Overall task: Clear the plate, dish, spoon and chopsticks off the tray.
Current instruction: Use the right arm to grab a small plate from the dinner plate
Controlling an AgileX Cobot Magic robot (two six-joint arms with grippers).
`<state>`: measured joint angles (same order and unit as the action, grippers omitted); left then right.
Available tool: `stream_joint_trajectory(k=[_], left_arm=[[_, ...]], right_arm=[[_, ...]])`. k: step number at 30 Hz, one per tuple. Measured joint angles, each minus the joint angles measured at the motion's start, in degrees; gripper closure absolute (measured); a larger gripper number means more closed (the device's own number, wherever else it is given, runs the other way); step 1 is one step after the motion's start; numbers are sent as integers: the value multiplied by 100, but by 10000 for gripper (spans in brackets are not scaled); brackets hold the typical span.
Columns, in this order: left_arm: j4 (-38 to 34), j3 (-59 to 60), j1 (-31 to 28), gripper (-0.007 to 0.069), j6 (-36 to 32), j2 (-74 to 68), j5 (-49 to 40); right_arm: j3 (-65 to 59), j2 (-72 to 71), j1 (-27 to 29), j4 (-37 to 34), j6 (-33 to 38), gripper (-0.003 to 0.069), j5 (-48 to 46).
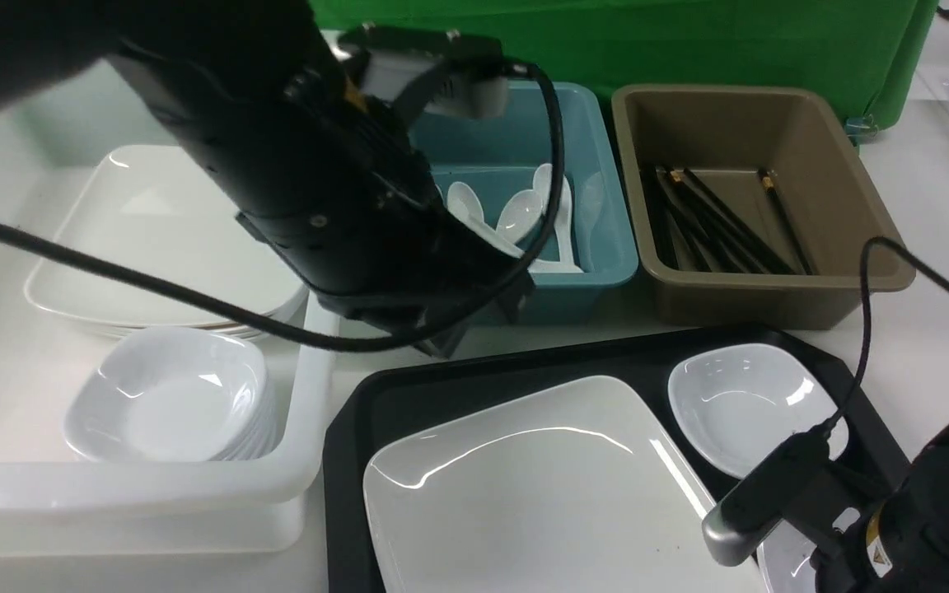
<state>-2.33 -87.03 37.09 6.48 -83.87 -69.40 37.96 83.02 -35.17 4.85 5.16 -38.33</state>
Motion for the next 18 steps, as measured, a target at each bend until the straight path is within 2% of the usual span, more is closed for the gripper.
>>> stream_joint_trajectory(k=[1,3,4,5,6,11,14,18], left_arm=[[79,7,0,616,68,100,-2],[233,67,0,616,262,314,-2],[274,77,0,616,287,337,-10],[403,176,0,616,435,479,-30],[500,244,0,616,529,584,-30],[671,583,-74,615,740,830,-37],[547,816,-496,615,851,882,-42],[469,1102,-1561,615,746,896,-35]], right_arm=[[0,66,0,25,-15,171,5],[0,152,0,47,-23,260,26],[0,158,0,47,-30,273,32],[0,152,-4,47,-30,374,37],[18,118,-20,58,-39,430,71],[139,-111,-38,117,-83,458,-110],[328,-348,-38,157,-109,500,-327],[880,-800,-38,135,-151,592,-743]])
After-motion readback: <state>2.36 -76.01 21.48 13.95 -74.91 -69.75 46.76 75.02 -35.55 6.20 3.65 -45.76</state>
